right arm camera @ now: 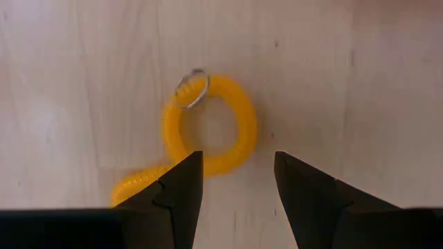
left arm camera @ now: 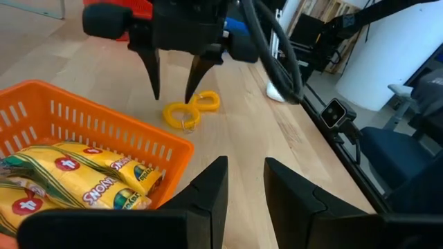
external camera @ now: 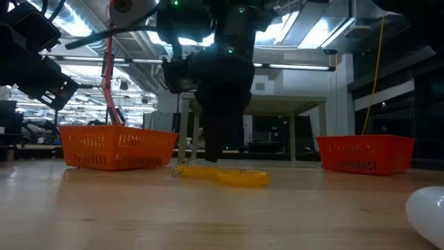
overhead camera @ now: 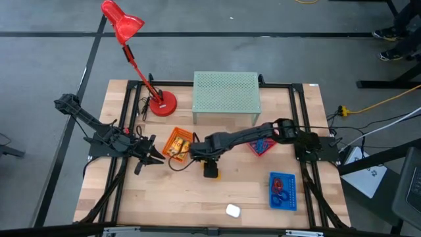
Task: Pick & Place Office Desk Supplies
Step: Put the yellow spring keychain into the blue bin
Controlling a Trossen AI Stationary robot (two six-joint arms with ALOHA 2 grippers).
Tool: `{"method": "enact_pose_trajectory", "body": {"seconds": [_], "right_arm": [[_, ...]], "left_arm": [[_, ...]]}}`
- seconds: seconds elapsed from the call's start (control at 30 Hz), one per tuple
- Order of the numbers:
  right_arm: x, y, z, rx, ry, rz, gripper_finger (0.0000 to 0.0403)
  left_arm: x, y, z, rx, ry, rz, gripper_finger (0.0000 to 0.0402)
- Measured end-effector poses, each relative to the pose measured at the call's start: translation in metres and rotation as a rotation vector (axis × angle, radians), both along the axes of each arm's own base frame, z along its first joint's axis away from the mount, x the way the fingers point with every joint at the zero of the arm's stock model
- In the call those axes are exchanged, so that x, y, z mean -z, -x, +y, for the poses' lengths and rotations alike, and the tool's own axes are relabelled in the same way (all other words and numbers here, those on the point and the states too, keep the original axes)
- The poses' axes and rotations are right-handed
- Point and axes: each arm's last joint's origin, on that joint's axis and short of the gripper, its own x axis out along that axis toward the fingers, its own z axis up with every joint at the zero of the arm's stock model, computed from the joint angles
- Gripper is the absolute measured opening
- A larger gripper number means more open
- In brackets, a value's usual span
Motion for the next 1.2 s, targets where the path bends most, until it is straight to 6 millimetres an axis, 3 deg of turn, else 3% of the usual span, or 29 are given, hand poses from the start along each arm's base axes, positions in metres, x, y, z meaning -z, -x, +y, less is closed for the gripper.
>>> {"method": "enact_pose_trajectory", "body": {"seconds": [0.3, 0.4, 0.63, 0.8, 0.9, 1.2], "right_arm": [[0.018, 0.002, -0.001, 0.128, -0.003, -0.028, 0.017], [0.02, 0.003, -0.002, 0.171, 0.023, -0.028, 0.0138], [0.02, 0.004, -0.004, 0.222, 0.019, -0.015, 0.0017], [0.016, 0.01, -0.004, 0.261, -0.018, 0.044, 0.0023], [-0.002, 0.017, 0.0, 0.275, -0.029, 0.034, 0.0014], [-0.108, 0.05, 0.0, 0.406, -0.033, -0.18, 0.0007]], "left_arm": [[0.0, 0.0, 0.0, 0.0, 0.0, 0.0, 0.009], [0.0, 0.0, 0.0, 0.0, 0.0, 0.0, 0.009], [0.0, 0.0, 0.0, 0.0, 0.0, 0.0, 0.009], [0.0, 0.0, 0.0, 0.0, 0.0, 0.0, 0.009], [0.0, 0.0, 0.0, 0.0, 0.0, 0.0, 0.009], [0.0, 0.0, 0.0, -0.001, 0.0, 0.0, 0.009]]}}
